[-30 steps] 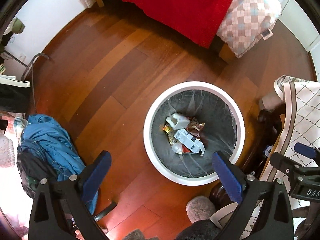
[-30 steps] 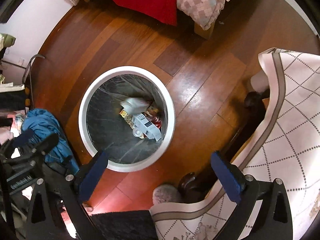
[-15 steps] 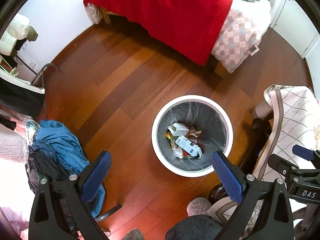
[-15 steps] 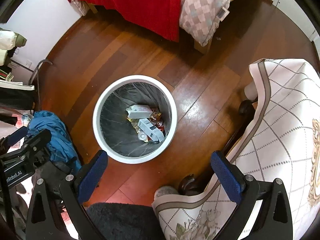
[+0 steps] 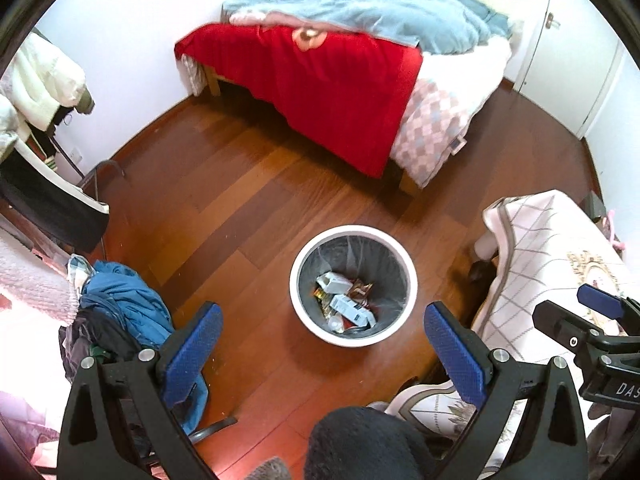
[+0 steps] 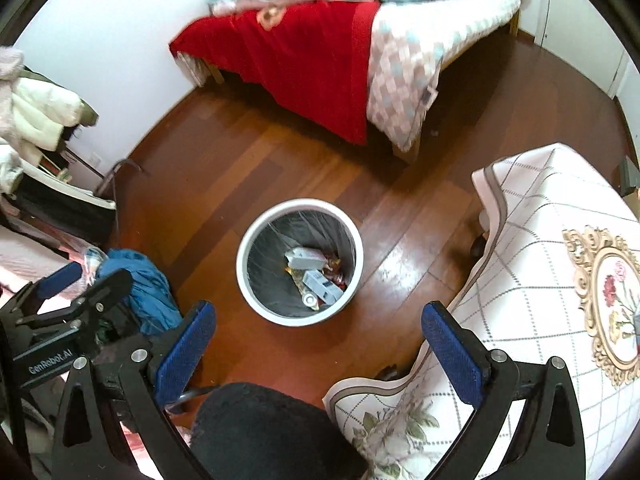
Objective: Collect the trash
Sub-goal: 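Move both grippers back toward the table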
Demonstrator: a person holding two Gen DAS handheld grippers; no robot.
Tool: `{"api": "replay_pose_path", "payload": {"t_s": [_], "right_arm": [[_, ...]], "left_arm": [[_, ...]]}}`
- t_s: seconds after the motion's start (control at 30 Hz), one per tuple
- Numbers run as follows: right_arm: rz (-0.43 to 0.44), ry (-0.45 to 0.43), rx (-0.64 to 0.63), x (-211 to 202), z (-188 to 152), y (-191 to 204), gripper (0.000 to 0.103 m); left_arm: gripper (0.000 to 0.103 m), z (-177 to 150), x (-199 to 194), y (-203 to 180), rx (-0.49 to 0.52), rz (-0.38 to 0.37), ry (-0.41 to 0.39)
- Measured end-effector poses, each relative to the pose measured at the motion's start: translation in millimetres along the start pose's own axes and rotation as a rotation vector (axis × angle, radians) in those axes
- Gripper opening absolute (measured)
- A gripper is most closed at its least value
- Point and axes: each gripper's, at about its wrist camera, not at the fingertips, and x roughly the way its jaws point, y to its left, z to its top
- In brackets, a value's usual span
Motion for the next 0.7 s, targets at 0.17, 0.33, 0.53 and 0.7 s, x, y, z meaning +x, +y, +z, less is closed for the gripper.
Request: {"api": "replay_pose_path", "payload": {"t_s": [0.17,0.33,0.53,0.7], "right_arm": [[0.038,-0.083,0.007,-49.5,-17.4,-3.7,0.103],[0.131,-0.149,0.100,-94.5,-42.9,-31.1,0.103],[0.143,-0.180,0.201,-130.1,-80.5,-90.1,0.103],[0.014,-0.084,0.221,-139.7,-115.6,-163.7,0.103]], "left_arm": [[0.103,-11.0,-43.5,-18.7,0.012,0.019,-0.076],[0.103,-19.6,-66.8,-46.7,0.038,0.025,-0.118],[0.103,-37.5,-62.5,-114.8,0.085,-0.021,-0.124],[0.103,-70.5,-27.4,-225.3,0.194,-0.066,-0.056]]}}
